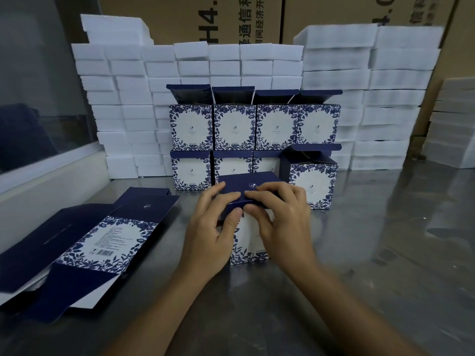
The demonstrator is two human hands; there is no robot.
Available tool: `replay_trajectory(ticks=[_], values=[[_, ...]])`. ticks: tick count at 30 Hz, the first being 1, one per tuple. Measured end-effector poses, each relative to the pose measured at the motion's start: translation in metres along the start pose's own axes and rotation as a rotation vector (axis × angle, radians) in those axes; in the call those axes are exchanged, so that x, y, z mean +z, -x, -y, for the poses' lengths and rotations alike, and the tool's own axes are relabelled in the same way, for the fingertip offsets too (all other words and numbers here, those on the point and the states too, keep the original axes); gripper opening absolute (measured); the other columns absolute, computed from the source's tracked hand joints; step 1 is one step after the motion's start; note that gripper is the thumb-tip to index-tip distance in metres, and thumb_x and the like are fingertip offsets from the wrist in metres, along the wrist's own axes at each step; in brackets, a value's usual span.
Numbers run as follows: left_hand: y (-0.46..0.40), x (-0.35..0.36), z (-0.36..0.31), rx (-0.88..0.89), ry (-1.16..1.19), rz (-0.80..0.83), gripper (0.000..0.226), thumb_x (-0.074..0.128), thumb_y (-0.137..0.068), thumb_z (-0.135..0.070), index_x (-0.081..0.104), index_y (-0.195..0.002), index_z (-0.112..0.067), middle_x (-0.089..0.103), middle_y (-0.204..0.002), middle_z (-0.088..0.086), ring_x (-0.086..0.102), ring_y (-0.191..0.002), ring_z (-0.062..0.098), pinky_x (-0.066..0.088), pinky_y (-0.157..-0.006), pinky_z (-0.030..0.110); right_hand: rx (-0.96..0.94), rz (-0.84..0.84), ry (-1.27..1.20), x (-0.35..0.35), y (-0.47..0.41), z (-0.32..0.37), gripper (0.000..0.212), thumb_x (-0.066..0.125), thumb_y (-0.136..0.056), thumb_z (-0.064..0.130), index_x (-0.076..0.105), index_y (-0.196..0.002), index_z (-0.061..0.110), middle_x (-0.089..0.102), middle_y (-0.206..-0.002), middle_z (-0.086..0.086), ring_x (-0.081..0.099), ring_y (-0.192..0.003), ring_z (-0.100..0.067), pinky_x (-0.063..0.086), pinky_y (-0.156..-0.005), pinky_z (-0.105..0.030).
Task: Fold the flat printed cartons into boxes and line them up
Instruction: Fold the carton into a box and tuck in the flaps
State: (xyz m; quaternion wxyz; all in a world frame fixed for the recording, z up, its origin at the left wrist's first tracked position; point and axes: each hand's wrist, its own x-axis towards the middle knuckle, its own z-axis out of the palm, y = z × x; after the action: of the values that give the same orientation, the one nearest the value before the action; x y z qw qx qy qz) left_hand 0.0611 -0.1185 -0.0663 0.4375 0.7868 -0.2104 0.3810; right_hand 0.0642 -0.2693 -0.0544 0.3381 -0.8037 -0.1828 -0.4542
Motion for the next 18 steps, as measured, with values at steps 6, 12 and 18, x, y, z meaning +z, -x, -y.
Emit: replay_trajectory(ticks=[6, 12, 18], values=[[-0.003, 0.001, -0.004, -0.059, 0.061, -0.05, 0.027, 0.054, -0.094, -0.031, 0.068, -0.114, -0.019, 0.049, -0.13, -0.007, 0.06, -0.114, 0.019, 0.054, -0.088, 0.047, -0.084, -0.039, -0.04, -0.003, -0.001, -0.014, 0.02, 0.065, -0.093, 0.015, 0.076, -0.109, 0.008, 0.067, -0.111, -0.009, 0.059, -0.103, -0.03, 0.052, -0.087, -0.044], [-0.004, 0.0, -0.002, -0.078, 0.065, -0.053, 0.027, 0.054, -0.093, -0.03, 0.067, -0.114, -0.019, 0.05, -0.13, -0.006, 0.058, -0.117, 0.019, 0.054, -0.089, 0.047, 0.028, -0.085, -0.151, -0.002, -0.003, -0.016, 0.01, 0.075, -0.087, 0.007, 0.075, -0.096, 0.002, 0.063, -0.112, -0.012, 0.06, -0.098, -0.012, 0.048, -0.086, -0.012], [-0.007, -0.004, 0.004, -0.095, 0.047, -0.09, 0.026, 0.054, -0.094, -0.026, 0.068, -0.114, -0.015, 0.051, -0.129, -0.004, 0.053, -0.123, 0.017, 0.052, -0.094, 0.047, 0.143, -0.123, -0.256, 0.001, 0.001, -0.029, 0.019, 0.069, -0.09, -0.001, 0.076, -0.107, 0.004, 0.067, -0.121, 0.0, 0.068, -0.111, -0.012, 0.054, -0.095, -0.025]])
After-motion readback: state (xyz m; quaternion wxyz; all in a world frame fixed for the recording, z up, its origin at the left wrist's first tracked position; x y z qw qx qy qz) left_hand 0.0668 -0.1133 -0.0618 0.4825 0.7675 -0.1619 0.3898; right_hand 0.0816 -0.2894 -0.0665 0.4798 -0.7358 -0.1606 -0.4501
